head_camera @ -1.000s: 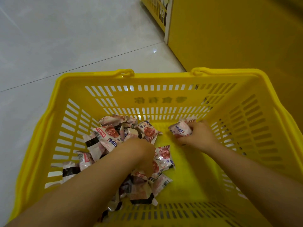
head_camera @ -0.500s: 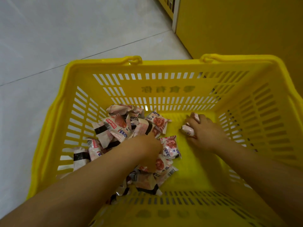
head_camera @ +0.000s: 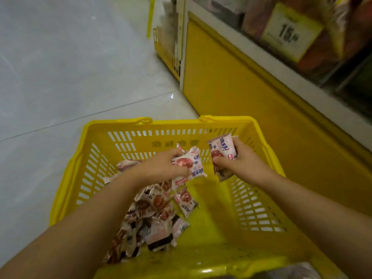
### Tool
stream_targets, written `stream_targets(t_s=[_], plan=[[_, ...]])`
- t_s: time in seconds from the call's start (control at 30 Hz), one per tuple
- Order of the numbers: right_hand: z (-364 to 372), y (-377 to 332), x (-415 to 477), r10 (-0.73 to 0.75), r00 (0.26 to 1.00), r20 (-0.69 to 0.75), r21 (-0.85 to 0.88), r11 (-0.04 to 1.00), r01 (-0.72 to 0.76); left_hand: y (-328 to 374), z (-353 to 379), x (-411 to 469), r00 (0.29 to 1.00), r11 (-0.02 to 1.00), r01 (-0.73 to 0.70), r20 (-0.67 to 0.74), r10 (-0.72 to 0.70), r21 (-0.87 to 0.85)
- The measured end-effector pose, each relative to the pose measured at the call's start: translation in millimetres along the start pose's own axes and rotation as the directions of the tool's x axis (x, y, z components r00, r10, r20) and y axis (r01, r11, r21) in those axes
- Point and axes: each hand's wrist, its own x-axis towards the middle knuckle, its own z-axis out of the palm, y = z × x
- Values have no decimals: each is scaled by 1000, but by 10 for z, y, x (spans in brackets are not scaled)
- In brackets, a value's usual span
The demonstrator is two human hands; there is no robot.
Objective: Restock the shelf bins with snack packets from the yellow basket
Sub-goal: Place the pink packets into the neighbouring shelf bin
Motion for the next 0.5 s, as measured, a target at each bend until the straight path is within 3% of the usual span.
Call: stream_targets(t_s=[0.1, 0.23, 0.33, 0.5], plan=[[-357, -473, -343, -50, 988, -144, 200, 977, 78, 465, -22, -225, 967, 935, -176, -231, 106, -309], [-760, -1108, -914, -135, 964, -227, 411, 885, 221, 1254, 76, -666, 904, 641, -413, -376, 203, -647], [-1004, -1518, -1385, -196, 925, -326, 432, 840, 330, 1864, 241, -1076, 853, 516, -521, -438, 284, -679], [-1398, -1977, -2174, -322, 860, -395, 390, 789, 474, 2675, 548, -1786, 779, 423, -621, -465, 420, -659]])
